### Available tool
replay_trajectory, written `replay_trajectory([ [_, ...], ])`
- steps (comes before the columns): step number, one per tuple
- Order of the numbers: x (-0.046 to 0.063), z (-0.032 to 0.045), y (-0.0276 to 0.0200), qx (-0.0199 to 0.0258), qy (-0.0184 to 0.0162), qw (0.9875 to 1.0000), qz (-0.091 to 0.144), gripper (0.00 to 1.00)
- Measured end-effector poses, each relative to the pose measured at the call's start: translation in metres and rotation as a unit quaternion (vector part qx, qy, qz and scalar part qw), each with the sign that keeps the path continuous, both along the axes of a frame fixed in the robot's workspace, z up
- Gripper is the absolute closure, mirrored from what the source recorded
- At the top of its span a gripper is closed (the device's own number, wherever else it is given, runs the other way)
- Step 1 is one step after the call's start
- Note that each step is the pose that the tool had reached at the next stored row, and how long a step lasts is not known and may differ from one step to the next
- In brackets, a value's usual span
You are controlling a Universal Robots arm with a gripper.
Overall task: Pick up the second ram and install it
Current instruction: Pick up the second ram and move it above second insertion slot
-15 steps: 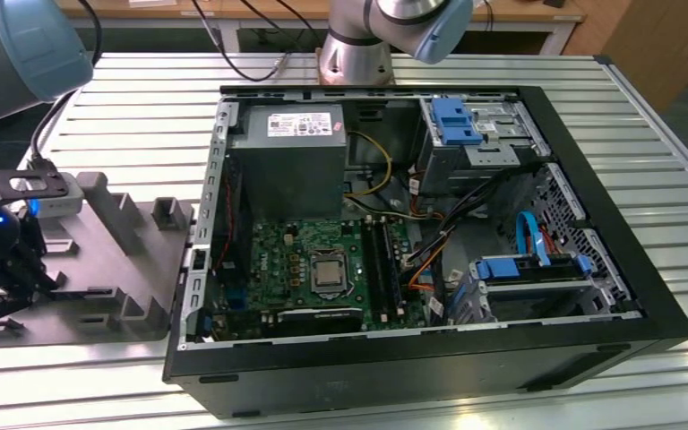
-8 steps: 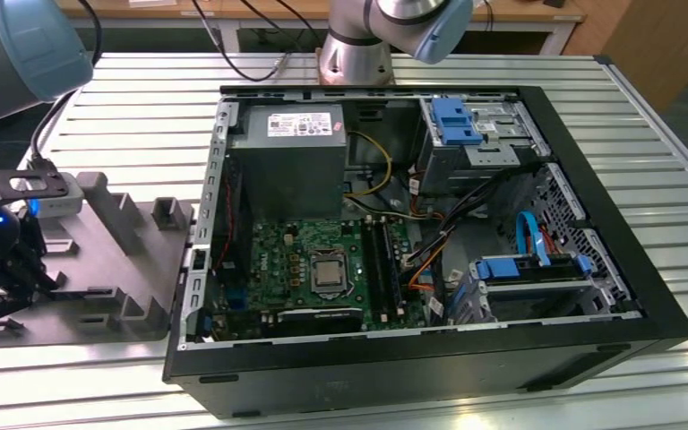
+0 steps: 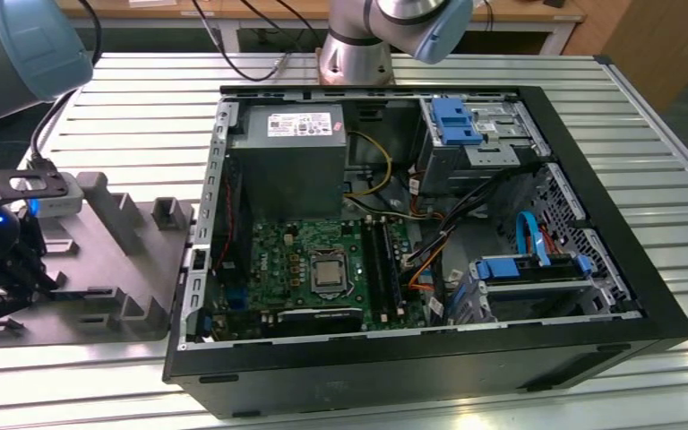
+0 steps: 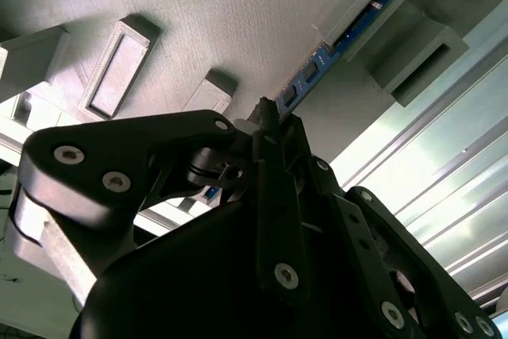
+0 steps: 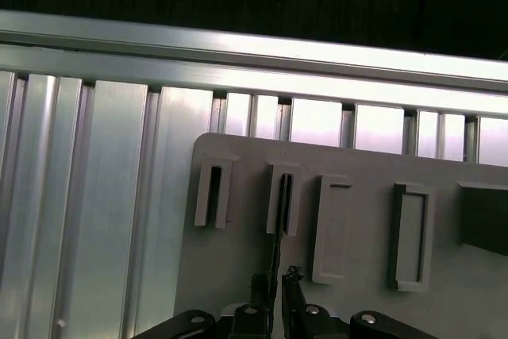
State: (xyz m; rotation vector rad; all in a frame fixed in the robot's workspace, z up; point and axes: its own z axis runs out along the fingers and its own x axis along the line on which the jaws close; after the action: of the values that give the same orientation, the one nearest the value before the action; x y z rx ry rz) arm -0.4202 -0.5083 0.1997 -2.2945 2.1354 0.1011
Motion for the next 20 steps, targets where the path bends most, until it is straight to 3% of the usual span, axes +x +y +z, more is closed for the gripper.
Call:
replay_trajectory([
  [20, -0.0001, -0.0001, -0.0005, -0.0002, 0.0000, 0.9997, -0.026, 0.79],
])
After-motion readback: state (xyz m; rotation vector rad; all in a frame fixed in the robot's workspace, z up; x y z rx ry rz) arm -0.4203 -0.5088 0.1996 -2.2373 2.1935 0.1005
